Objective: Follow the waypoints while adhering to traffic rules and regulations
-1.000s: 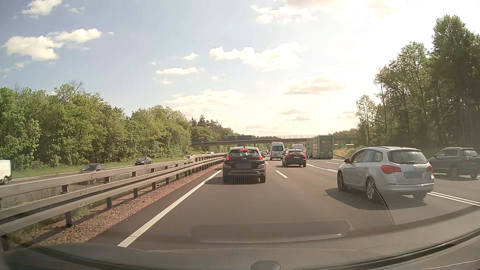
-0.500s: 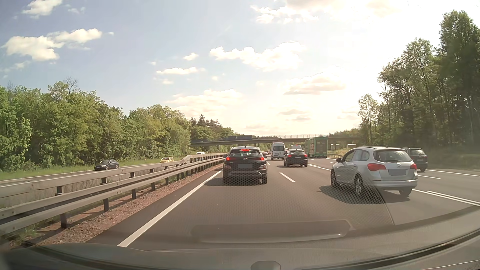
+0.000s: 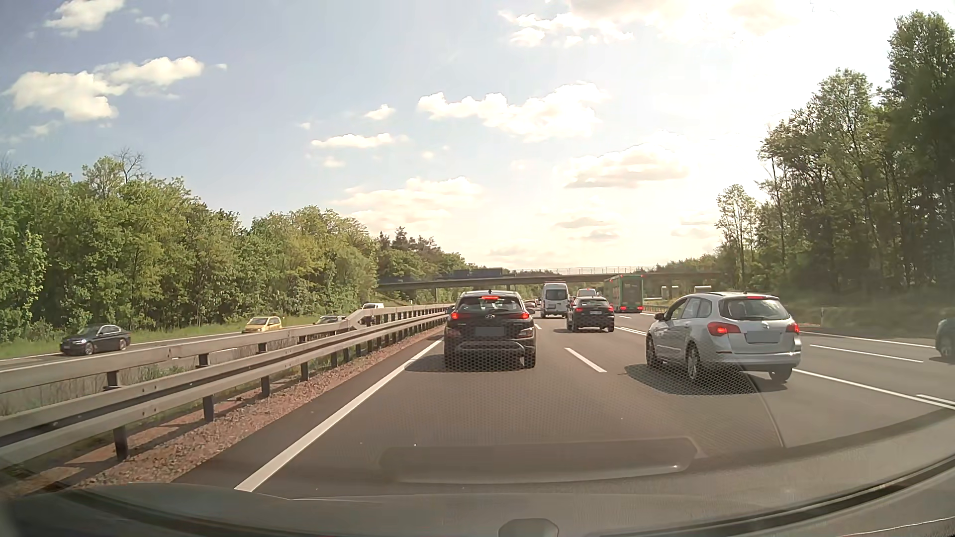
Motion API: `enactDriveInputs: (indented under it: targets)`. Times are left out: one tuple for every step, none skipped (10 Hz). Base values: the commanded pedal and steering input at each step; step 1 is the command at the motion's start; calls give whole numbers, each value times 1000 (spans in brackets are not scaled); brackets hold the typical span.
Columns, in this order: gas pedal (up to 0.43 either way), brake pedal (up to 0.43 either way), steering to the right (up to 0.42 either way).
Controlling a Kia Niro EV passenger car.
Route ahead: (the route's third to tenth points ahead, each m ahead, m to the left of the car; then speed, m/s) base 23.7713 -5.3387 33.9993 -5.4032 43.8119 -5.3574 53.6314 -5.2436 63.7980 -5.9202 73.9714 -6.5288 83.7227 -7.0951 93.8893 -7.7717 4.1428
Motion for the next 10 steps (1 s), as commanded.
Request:
enactDriveInputs:
  targets:
    - [0, 0, -4]
    - [0, 0, -4]
    - [0, 0, -4]
    - [0, 0, -4]
    - [0, 0, -3]
    - [0, 0, -2]
    - [0, 0, 0]
    - [0, 0, 0]
    - [0, 0, 0]
    - [0, 0, 1]
